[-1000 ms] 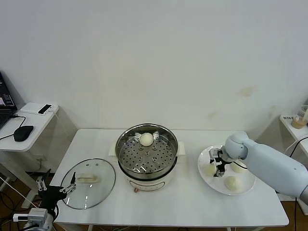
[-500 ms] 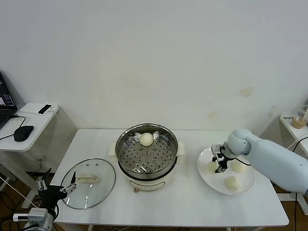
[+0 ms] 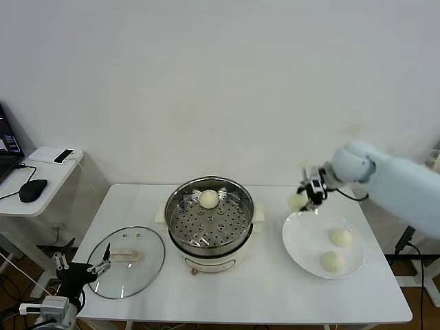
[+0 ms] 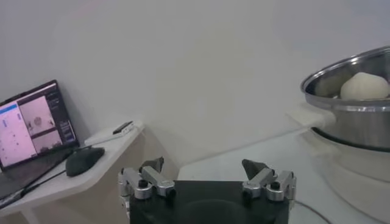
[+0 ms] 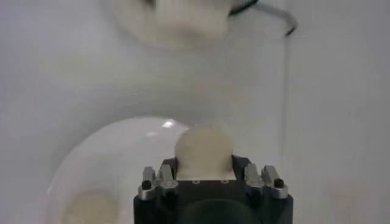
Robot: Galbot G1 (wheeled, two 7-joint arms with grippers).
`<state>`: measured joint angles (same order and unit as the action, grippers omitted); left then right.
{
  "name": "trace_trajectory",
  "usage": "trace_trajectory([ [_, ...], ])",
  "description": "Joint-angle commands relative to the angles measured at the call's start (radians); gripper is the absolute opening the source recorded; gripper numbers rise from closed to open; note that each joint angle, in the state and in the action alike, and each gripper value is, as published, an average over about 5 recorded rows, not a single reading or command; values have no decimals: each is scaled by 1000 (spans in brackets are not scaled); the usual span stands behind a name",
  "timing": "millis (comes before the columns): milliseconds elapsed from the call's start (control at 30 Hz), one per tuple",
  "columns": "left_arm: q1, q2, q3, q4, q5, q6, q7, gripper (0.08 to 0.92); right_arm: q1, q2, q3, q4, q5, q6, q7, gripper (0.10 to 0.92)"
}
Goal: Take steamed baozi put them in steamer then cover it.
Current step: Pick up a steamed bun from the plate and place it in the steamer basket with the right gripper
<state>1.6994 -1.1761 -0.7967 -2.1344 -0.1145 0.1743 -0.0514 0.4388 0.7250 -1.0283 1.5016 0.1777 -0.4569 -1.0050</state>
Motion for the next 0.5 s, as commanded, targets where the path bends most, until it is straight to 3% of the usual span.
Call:
trace_trajectory([
  [33,-1,-1,1,5,0,0,0,823,209,222,-120,27,243,-113,75,568],
  [267,3,0,-15,5,-1,-2,-1,823,118,441,-112,-63,333,-198,142,572],
  [500,9,4,-29,0,-1,-4,0,823,14,562,-127,-137,384,-260,202,608],
])
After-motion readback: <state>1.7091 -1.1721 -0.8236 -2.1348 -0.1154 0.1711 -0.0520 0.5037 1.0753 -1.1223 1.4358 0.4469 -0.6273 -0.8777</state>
